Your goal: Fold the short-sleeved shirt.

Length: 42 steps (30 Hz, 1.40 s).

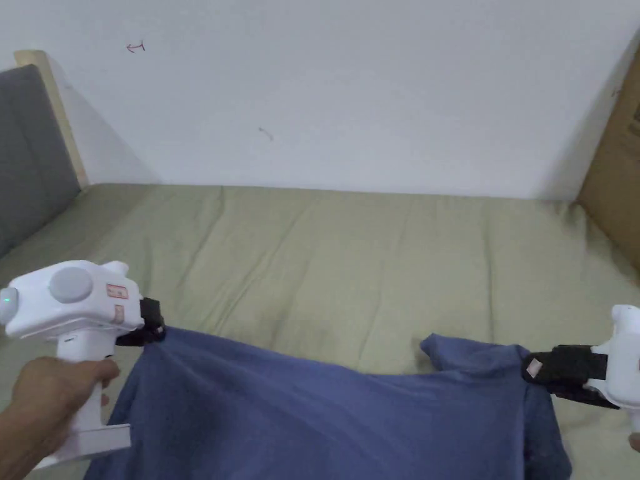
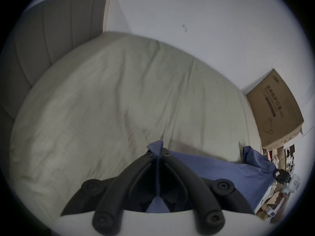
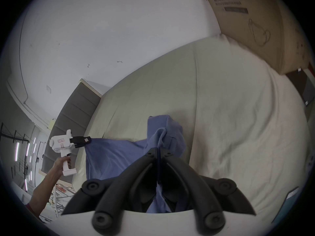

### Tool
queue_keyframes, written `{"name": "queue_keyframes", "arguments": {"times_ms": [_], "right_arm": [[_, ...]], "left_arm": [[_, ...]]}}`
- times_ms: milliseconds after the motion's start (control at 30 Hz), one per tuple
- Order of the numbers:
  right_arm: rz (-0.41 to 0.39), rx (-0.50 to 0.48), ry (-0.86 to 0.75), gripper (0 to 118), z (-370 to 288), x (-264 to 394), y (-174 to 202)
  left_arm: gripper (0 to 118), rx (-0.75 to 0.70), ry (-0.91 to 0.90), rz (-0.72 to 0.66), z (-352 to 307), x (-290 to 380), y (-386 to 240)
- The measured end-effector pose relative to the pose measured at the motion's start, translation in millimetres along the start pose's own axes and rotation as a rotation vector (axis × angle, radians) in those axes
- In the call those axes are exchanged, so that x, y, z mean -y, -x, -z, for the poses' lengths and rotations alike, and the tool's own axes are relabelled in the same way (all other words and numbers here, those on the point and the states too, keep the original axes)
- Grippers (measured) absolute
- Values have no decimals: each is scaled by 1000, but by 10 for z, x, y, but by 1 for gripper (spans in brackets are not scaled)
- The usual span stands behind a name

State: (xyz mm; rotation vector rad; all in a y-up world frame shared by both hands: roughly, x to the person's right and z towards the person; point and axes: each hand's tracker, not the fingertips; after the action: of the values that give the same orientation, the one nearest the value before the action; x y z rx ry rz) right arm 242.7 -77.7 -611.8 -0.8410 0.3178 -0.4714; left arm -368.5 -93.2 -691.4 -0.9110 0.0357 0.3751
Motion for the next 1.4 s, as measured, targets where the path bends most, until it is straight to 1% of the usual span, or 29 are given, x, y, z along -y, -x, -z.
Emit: {"name": "queue_keyframes", "arguments": {"times_ms": [133,367,500,667,700,800,867,1000,1200,1300,1400], "right_arm": [[-29,1,-43,2,-348,-25,119],[-53,-9,-106,2,-882,-107,358],[-99,3,-143,2,-1168,-235,562],[-154,13,-210,2,-1498,-484,883],[-158,11,-214,2,-1563,-550,946],[-199,32,-251,2,-1752,-727,1152],[-221,40,-274,2,-1858,-846,1278],[-230,40,-321,2,-2042,-1114,1536],[-299,76,-387,2,-2169,-1529,1922],[-324,110,-412,2,-2167,-1746,2075],[-336,112,-443,2,-2153,-1948,2191]], "left_arm": [[2,11,-76,3,-570,-62,-29],[2,29,-193,-4,-1472,-253,-21],[2,66,-267,-39,-1981,-373,-40],[2,72,-336,1,-2509,-529,-225],[2,77,-362,0,-2625,-557,-257],[2,84,-399,-7,-2901,-684,-351],[2,85,-422,-12,-3066,-769,-409],[2,93,-473,-14,-3332,-940,-547],[2,78,-506,13,-3506,-1163,-761],[2,79,-535,1,-3559,-1304,-823],[2,89,-562,-22,-3605,-1463,-871]]}}
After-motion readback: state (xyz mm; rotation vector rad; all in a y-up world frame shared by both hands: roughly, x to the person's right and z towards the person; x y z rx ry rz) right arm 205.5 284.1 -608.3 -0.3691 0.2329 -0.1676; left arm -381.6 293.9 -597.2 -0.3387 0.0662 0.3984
